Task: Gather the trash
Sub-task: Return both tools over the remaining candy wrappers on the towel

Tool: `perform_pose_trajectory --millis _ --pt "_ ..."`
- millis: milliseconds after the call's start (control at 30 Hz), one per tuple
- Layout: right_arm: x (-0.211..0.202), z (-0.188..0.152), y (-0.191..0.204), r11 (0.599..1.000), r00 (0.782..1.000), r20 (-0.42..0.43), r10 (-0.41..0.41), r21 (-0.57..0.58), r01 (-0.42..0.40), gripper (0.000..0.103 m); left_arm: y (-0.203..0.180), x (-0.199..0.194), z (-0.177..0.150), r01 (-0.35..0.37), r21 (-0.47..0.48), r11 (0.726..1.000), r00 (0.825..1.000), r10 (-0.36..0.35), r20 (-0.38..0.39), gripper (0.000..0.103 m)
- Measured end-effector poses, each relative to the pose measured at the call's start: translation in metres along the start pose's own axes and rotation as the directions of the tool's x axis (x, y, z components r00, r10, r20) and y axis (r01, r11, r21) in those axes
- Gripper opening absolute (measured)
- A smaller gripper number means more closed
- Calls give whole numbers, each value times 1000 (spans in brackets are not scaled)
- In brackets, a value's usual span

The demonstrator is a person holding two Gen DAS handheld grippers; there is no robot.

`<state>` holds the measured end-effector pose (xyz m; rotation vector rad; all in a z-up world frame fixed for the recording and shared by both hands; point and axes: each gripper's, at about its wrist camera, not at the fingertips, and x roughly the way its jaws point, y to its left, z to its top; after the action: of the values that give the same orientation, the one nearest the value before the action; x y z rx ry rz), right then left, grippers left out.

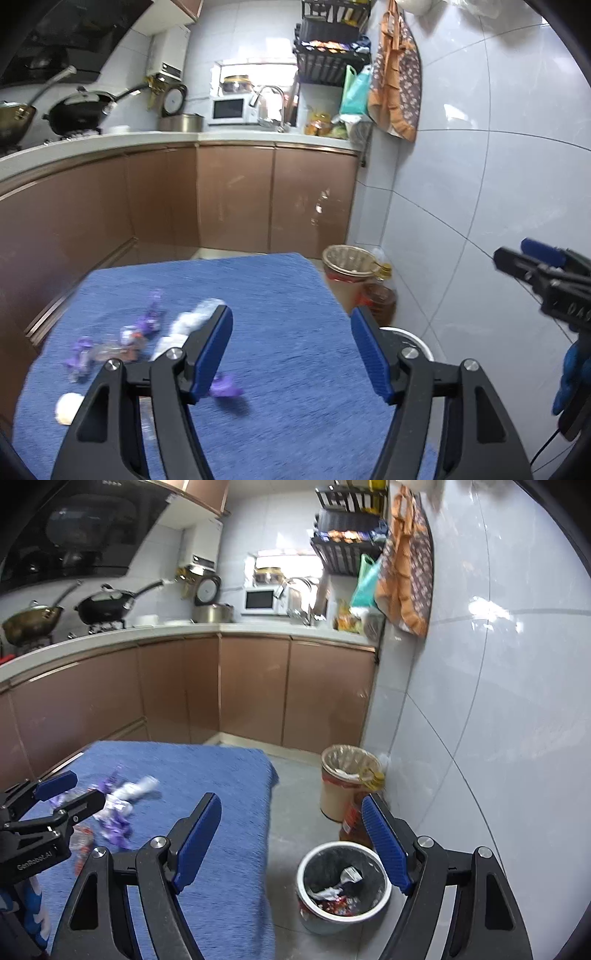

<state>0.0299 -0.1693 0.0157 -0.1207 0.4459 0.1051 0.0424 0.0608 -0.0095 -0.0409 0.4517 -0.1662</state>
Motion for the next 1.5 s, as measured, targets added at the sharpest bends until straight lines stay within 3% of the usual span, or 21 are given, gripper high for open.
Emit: perform_pose_trajectory --millis 433,733,1067,1500 --pt "-59 4 22 996 991 100 93 -9 -93 77 15 -76 -11 -139 -9 990 987 139 81 65" --pt "-83 2 30 991 980 143 137 -23 -135 77 18 -108 -17 -178 -8 984 977 177 117 65" --pt "-95 3 41 989 976 163 146 -40 -141 77 20 -120 -18 -180 -16 984 974 180 136 65" --pt "-71 4 56 985 980 113 167 -60 -161 77 37 -104 -26 -169 -42 985 980 173 102 65"
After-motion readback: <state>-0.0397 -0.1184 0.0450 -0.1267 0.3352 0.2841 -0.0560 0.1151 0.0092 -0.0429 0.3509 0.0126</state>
